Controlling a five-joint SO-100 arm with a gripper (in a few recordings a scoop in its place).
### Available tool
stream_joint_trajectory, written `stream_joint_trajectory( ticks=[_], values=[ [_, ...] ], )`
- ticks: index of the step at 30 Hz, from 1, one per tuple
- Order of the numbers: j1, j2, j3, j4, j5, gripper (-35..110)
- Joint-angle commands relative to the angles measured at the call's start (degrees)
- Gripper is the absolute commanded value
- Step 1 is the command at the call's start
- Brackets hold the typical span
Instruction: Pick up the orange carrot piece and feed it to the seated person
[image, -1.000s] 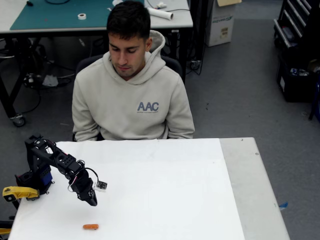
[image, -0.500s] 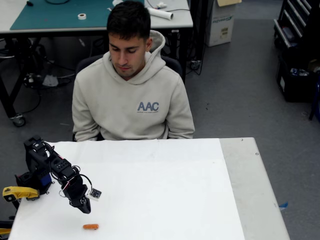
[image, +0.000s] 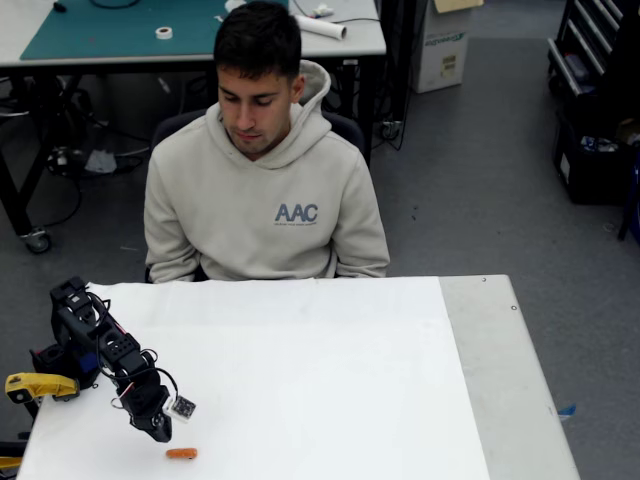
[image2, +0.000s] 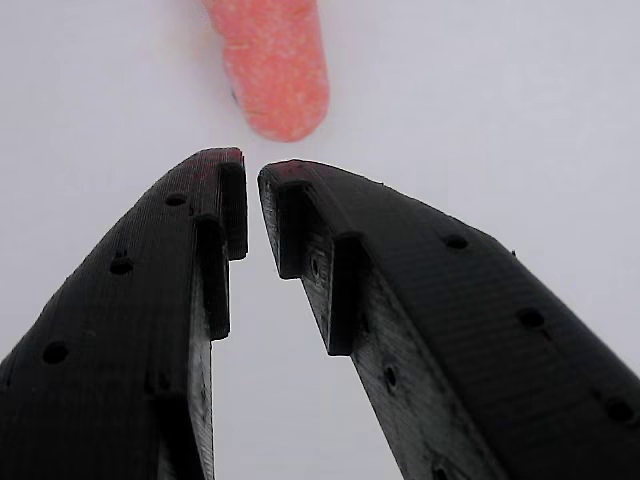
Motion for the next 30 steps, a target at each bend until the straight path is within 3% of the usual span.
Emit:
stream_joint_trajectory(
  ticks=[1,10,30],
  values=[
    [-0.18,2.02,-4.83,0.18,-1.23,1],
    [0.26,1.76,-4.75,0.26,-10.20,20],
    [-0.53,1.05,-4.83,0.18,-10.55,18]
  ],
)
